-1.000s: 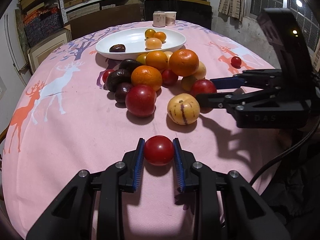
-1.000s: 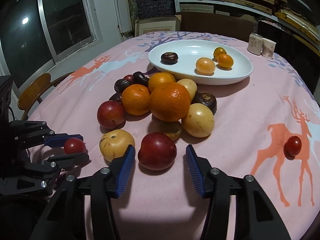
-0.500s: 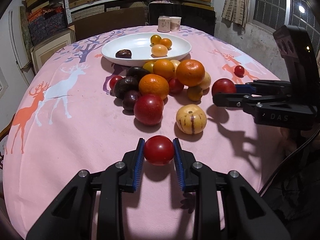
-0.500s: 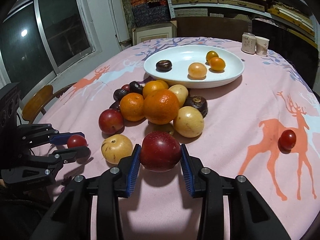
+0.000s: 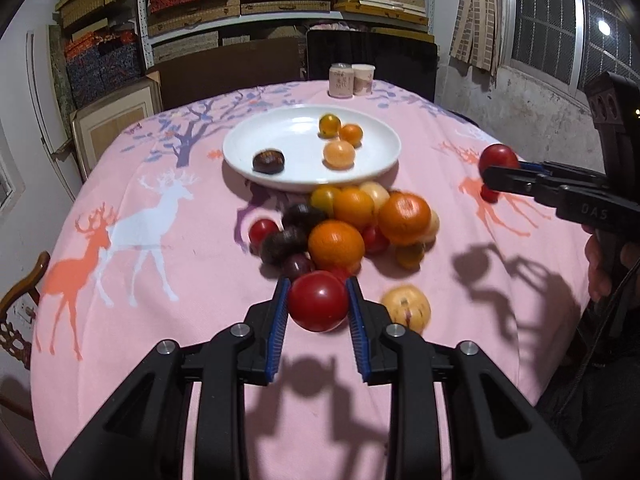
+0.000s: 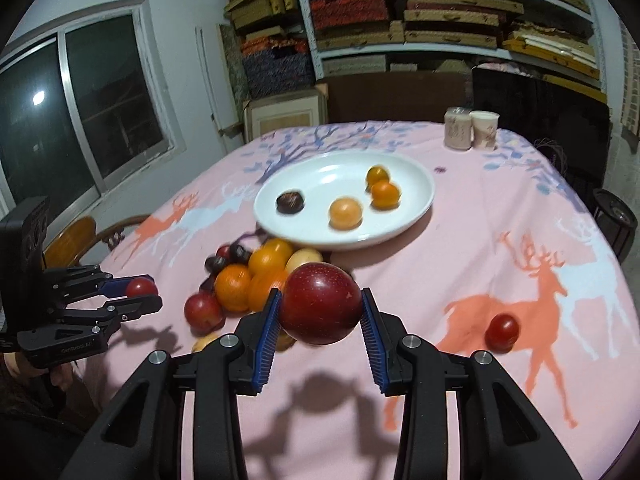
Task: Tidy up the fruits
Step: 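Carry both fruits over the white plate and open both tools to release them, then withdraw both open tools from the plate toward the fruit, then grasp a striped pale pepino with the left tool while the right tool grasps a red tomato, then carry both fruits over the white plate and open both tools to release them, then withdraw both open tools from the plate toward the fruit pile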
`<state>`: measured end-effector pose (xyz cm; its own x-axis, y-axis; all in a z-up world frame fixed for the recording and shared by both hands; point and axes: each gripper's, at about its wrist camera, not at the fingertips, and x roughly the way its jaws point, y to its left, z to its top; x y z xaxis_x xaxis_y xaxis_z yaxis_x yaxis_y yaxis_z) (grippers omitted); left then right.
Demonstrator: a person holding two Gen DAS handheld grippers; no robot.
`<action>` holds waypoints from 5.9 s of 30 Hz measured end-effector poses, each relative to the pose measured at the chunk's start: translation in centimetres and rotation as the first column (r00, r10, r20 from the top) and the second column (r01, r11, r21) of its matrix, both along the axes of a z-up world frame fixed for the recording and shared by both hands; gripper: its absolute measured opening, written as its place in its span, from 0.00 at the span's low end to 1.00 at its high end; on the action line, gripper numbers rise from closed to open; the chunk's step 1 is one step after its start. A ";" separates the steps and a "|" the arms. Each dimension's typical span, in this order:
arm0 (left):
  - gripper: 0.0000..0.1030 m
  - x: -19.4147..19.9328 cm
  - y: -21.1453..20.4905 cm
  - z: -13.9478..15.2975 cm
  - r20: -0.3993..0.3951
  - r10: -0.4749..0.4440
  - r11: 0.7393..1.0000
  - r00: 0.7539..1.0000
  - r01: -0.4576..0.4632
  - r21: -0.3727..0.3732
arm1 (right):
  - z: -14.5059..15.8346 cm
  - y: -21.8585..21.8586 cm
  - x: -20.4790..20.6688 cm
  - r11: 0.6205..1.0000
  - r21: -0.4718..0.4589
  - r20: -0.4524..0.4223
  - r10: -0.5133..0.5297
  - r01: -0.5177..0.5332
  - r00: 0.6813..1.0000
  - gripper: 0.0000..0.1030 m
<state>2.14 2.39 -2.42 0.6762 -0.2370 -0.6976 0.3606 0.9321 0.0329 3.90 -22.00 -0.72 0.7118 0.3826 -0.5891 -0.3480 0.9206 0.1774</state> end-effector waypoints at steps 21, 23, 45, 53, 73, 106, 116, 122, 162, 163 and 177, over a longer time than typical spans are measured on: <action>0.27 19.8 -2.1 2.1 -0.016 0.069 0.997 0.997 -0.069 -0.016 | 3.2 2.6 14.6 0.996 -0.085 0.017 -0.008 0.009 1.000 0.38; 0.27 21.6 -1.9 1.6 -0.032 0.085 0.996 0.996 -0.086 -0.021 | 2.3 3.3 16.4 0.995 -0.104 -0.005 -0.005 0.005 1.000 0.38; 0.65 12.4 -1.1 0.2 -0.033 0.023 0.999 0.999 -0.024 -0.021 | 0.5 0.0 9.2 0.994 -0.096 -0.019 -0.060 0.058 0.998 0.59; 0.65 3.9 -2.9 -1.3 -0.040 -0.084 0.996 0.996 0.084 -0.002 | -1.1 -3.3 3.7 0.985 -0.120 -0.038 -0.130 0.124 0.991 0.60; 0.49 -2.5 -7.6 -5.1 -0.002 -0.150 0.982 0.989 0.149 0.116 | -4.2 -8.3 -1.2 0.959 -0.133 -0.057 -0.259 0.250 0.964 0.64; 0.37 -1.5 -6.0 -5.0 -0.041 -0.127 0.992 0.991 0.128 0.001 | -5.4 -7.3 3.8 0.963 -0.155 -0.089 -0.235 0.219 0.968 0.28; 0.37 -0.7 -4.2 -2.5 -0.013 -0.079 0.997 0.997 0.079 -0.020 | -3.3 -5.1 1.6 0.986 -0.097 -0.053 -0.143 0.137 0.988 0.28; 0.37 0.5 -3.4 -0.7 0.015 -0.058 0.998 0.998 0.059 -0.010 | -1.6 -4.0 1.3 0.990 -0.095 -0.020 -0.103 0.101 0.994 0.28; 0.66 13.3 -3.6 0.8 -0.001 0.048 0.998 0.999 -0.048 0.034 | 0.2 -0.1 10.9 0.998 -0.003 -0.013 -0.068 0.068 0.998 0.56; 0.66 12.0 -3.6 0.5 -0.002 0.036 0.998 0.999 -0.036 0.044 | 0.1 -0.2 9.8 0.998 -0.001 -0.017 -0.067 0.067 0.998 0.56; 0.60 2.2 -4.2 -5.3 -0.072 -0.059 0.994 0.996 0.065 0.086 | -2.7 1.5 1.1 0.998 -0.058 -0.054 -0.027 0.024 0.998 0.56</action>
<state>4.36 -1.80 -7.69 0.6116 -0.2124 -0.7621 0.4216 0.9026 0.0869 5.03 -20.49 -3.47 0.6868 0.3291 -0.6480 -0.3156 0.9382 0.1420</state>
